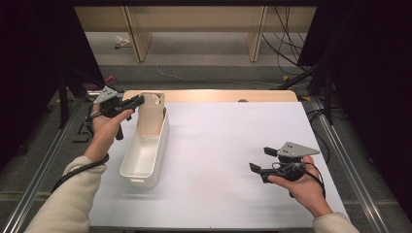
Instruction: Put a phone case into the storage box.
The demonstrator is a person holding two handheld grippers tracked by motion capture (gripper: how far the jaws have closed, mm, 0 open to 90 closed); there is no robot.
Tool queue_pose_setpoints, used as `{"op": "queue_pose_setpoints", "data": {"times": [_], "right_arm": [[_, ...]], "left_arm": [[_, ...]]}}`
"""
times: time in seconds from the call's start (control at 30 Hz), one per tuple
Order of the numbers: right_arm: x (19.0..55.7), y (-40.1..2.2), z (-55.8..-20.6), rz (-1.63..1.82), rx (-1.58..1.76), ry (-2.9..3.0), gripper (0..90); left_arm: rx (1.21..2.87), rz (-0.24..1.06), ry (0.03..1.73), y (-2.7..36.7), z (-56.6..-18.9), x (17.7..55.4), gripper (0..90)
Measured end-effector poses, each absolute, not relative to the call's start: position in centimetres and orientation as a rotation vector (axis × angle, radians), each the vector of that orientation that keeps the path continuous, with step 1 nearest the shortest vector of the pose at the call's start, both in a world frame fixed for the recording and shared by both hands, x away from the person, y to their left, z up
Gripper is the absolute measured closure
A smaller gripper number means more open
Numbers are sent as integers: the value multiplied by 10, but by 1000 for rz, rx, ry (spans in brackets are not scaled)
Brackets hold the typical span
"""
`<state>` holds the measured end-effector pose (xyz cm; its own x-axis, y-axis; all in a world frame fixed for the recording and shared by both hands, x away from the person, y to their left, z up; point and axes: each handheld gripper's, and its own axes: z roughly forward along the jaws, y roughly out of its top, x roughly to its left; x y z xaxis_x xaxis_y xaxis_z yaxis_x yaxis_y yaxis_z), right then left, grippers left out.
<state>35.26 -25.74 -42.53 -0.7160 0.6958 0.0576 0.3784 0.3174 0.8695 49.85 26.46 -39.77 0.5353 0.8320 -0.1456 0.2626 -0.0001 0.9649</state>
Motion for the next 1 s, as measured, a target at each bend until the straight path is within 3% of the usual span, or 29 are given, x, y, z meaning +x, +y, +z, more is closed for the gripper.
{"op": "queue_pose_setpoints", "data": {"times": [1.0], "right_arm": [[354, -257, -428, 1349, 956, 2281, 201]], "left_arm": [[1587, 533, 1005, 267, -420, 517, 811]]}}
